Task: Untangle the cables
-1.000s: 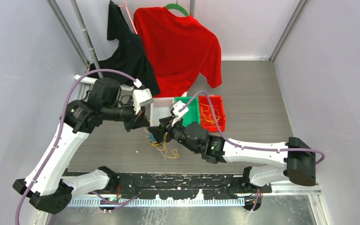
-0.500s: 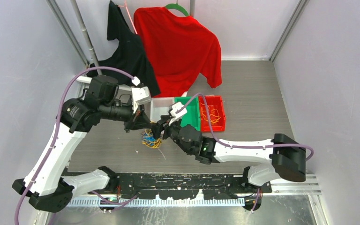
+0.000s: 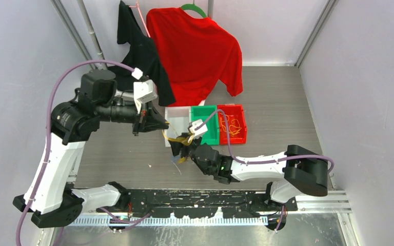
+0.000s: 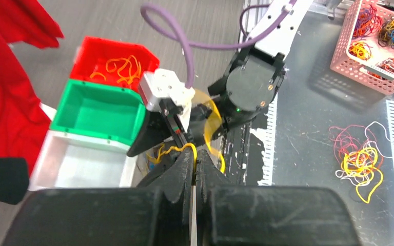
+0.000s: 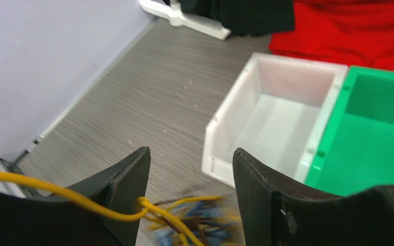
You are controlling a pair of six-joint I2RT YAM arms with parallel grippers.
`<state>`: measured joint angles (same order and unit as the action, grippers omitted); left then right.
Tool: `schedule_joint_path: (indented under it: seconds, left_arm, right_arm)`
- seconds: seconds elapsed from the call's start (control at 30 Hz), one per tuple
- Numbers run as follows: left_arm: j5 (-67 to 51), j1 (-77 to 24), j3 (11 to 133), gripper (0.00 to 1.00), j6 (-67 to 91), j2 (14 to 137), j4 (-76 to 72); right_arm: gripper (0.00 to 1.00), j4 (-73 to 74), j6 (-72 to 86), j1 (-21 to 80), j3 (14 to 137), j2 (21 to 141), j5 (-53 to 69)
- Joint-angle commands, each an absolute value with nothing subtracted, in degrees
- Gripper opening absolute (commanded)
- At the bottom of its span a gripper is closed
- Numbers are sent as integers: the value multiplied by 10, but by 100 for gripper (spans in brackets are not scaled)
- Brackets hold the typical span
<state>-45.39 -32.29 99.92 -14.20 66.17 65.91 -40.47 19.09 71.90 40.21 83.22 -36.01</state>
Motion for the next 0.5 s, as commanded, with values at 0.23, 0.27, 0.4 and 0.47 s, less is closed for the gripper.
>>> schedule_joint_path:
  seconds: [0.23,0.27,0.4,0.47]
  left_arm:
    - [-463,-326,1120,0,-164,668,643]
    - [-457,-326,1125,0,-168,669,642]
    - [-437,-326,1153,0,-184,670,630]
    - [-424,-326,1164,0,-192,670,621]
  right_arm:
    - [65,-433,219,722,337,839,-424]
    - [65,-433,224,722,331,838,-426]
    - [63,-432,244,722,306,836,-425]
    - [62,-433,254,722,294,836,-424]
